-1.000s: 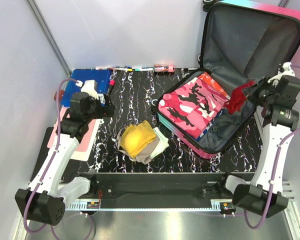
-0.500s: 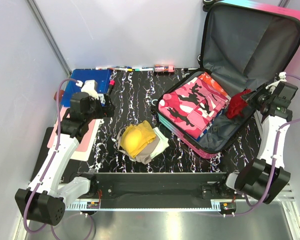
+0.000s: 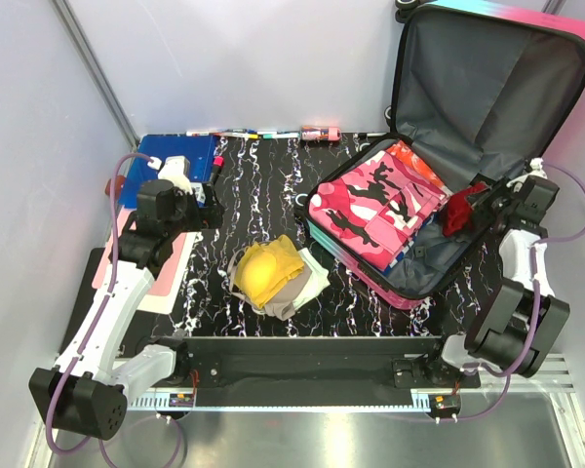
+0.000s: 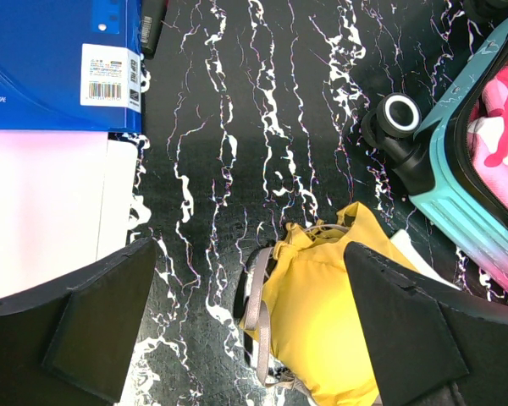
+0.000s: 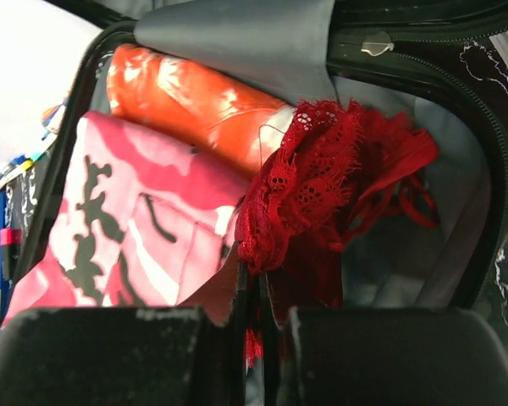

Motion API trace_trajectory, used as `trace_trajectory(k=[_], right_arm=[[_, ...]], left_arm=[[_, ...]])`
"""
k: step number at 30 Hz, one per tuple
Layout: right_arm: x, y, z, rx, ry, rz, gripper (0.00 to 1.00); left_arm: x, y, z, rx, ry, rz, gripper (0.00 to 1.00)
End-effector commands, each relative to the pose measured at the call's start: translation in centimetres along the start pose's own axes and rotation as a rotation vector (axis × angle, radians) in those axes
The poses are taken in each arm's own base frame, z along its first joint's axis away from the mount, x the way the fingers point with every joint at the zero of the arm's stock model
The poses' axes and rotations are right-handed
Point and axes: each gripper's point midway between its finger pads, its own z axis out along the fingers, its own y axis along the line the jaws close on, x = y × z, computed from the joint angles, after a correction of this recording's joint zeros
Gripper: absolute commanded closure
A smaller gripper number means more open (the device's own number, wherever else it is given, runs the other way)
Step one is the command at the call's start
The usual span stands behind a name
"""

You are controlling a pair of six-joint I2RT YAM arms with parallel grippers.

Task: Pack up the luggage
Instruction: Place the clothes in the luggage.

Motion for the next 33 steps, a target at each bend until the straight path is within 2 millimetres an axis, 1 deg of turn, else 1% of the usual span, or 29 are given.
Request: trace_trajectory(k=[1, 3, 4, 6, 7, 9, 10, 12, 14, 15, 16, 21, 24, 25, 26, 27, 28, 29, 31, 33], right_arm=[[-2.9, 0.0, 1.3, -0.034, -0.144, -0.047, 1.0], [-2.5, -0.8, 1.6, -0.013, -0.153, -0.033, 1.0], [-2.1, -1.6, 1.6, 0.024, -0.157, -0.024, 1.0], [-1.8, -2.4, 1.5, 0.064, -0.168, -0.005, 1.0], [-1.2, -3.2, 1.5, 0.096, -0.168, 0.005, 1.0], [-0.8, -3.9, 1.3, 0.126, -0.177, 0.018, 1.0], [-0.1, -4.7, 1.2, 0.157, -0.176, 0.023, 1.0], [0.1, -5.1, 1.1, 0.174, -0.187, 0.034, 1.0], [0.8, -6.2, 1.1, 0.23, -0.175, 0.067, 1.0], [1.0, -7.3, 1.2, 0.281, -0.171, 0.079, 1.0], [0.9, -7.6, 1.1, 0.305, -0.171, 0.087, 1.0], [2.7, -9.6, 1.5, 0.391, -0.108, 0.111, 1.0], [3.0, -9.9, 1.7, 0.406, -0.081, 0.124, 1.0], [2.8, -9.7, 1.8, 0.4, -0.083, 0.127, 0.95], [3.2, -9.7, 1.6, 0.409, -0.062, 0.139, 0.88], [2.9, -9.8, 1.3, 0.426, -0.073, 0.145, 0.8], [2.5, -9.8, 1.0, 0.436, -0.082, 0.148, 0.56], [2.5, -9.7, 0.7, 0.441, -0.079, 0.155, 0.44], [1.5, -9.3, -0.1, 0.453, -0.114, 0.155, 0.26], [0.3, -8.6, -1.1, 0.451, -0.156, 0.155, 0.2]], left_arm=[[-1.3, -0.5, -0.3, 0.022, -0.047, 0.01, 0.01], [-1.2, -0.5, -0.2, 0.023, -0.045, 0.013, 0.01], [-1.2, -0.5, -0.2, 0.021, -0.045, 0.012, 0.01], [-1.3, -0.6, -0.2, 0.023, -0.047, 0.013, 0.01], [-1.2, -0.5, -0.2, 0.021, -0.045, 0.012, 0.01], [-1.2, -0.6, -0.2, 0.026, -0.044, 0.013, 0.01], [-1.2, -0.6, -0.1, 0.027, -0.043, 0.012, 0.01], [-1.2, -0.7, -0.2, 0.032, -0.044, 0.013, 0.01], [-1.2, -0.7, -0.2, 0.032, -0.043, 0.013, 0.01], [-1.2, -0.7, -0.2, 0.031, -0.045, 0.013, 0.01], [-1.3, -0.8, -0.2, 0.034, -0.046, 0.011, 0.01], [-1.3, -0.7, -0.3, 0.03, -0.05, 0.012, 0.01], [-1.3, -0.7, -0.3, 0.033, -0.047, 0.011, 0.01], [-1.3, -0.7, -0.3, 0.032, -0.049, 0.011, 0.01], [-1.2, -0.7, -0.3, 0.033, -0.047, 0.011, 0.01], [-1.4, -0.7, -0.3, 0.031, -0.051, 0.011, 0.01], [-1.2, -0.7, -0.3, 0.03, -0.047, 0.011, 0.01], [-1.3, -0.7, -0.3, 0.03, -0.05, 0.011, 0.01], [-1.3, -0.7, -0.3, 0.028, -0.048, 0.01, 0.01], [-1.3, -0.7, -0.3, 0.028, -0.048, 0.01, 0.01]])
